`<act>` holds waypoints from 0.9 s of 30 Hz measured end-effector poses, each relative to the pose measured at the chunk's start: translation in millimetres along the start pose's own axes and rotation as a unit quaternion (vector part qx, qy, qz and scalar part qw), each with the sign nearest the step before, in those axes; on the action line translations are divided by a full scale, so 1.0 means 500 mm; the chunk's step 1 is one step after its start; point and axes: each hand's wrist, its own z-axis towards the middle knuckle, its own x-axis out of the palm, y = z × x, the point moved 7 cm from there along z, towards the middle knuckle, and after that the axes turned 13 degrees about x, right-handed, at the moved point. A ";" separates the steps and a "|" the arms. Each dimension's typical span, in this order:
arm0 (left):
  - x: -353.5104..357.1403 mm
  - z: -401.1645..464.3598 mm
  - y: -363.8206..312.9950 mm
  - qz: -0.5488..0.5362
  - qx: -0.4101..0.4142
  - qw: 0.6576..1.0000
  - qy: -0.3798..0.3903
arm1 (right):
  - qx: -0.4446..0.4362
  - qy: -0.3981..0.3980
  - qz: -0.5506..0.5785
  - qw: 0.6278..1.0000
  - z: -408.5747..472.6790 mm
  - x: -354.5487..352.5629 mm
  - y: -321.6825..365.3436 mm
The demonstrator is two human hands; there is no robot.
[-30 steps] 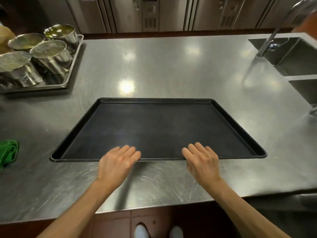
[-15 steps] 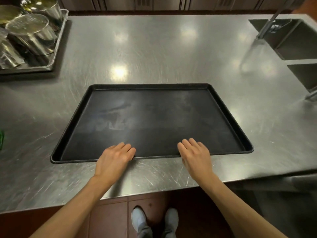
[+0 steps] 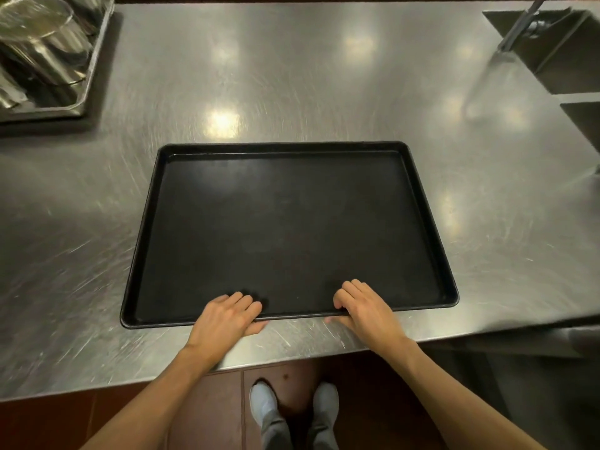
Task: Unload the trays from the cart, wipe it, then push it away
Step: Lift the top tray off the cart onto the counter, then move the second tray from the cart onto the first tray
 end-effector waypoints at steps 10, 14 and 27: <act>0.010 0.014 0.001 -0.055 -0.061 0.996 0.026 | -0.014 0.005 0.024 1.000 0.011 -0.002 -0.028; 0.005 0.029 -0.004 -0.051 -0.068 0.996 0.021 | -0.004 0.012 0.029 0.999 0.016 -0.004 -0.040; -0.014 0.021 0.014 -0.127 -0.150 0.980 0.028 | 0.009 0.045 0.015 0.999 0.007 -0.011 -0.026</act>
